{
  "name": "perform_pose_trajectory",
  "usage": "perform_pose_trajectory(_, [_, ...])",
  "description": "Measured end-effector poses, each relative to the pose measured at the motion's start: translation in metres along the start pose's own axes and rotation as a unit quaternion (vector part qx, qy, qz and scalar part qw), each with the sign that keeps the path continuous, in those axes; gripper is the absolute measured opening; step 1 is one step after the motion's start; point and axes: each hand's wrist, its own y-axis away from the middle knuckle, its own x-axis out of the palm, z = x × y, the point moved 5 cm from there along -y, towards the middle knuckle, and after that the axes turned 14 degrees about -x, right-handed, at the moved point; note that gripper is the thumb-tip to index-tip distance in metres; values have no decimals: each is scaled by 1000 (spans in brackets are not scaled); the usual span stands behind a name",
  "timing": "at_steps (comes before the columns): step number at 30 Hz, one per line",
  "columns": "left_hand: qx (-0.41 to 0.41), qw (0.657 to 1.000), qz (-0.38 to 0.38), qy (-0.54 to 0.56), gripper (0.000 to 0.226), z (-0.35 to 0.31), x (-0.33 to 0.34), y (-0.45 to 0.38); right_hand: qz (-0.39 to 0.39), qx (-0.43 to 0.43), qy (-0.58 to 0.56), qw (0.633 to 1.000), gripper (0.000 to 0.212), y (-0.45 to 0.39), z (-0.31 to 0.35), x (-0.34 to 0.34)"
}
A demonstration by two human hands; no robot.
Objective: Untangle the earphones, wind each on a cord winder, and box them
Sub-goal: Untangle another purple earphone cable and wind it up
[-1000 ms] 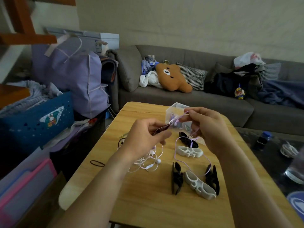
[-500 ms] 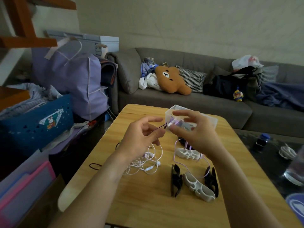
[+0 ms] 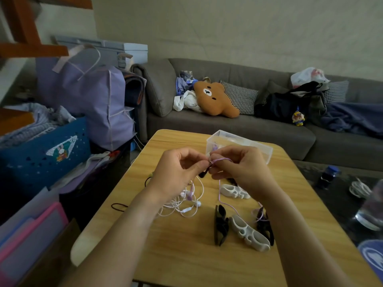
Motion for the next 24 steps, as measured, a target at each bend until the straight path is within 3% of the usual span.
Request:
perform_pose_trajectory(6, [34, 997, -56, -33, 5, -2, 0, 2, 18, 45, -99, 994, 20, 2, -1, 5])
perform_pose_trajectory(10, [29, 998, -56, -5, 4, -1, 0, 2, 52, 19, -60, 997, 35, 3, -4, 12])
perform_pose_trajectory(15, [28, 997, -68, -11, 10, -3, -5, 1, 3, 27, -93, 995, 30, 3, -5, 13])
perform_pose_trajectory(20, [19, 999, -36, -32, 13, -7, -4, 2, -46, -19, -17, 999, 26, 2, 2, 2])
perform_pose_trajectory(24, [7, 1000, 10, 17, 12, -9, -2, 4, -28, -53, 1, 998, 23, 2, 10, 1])
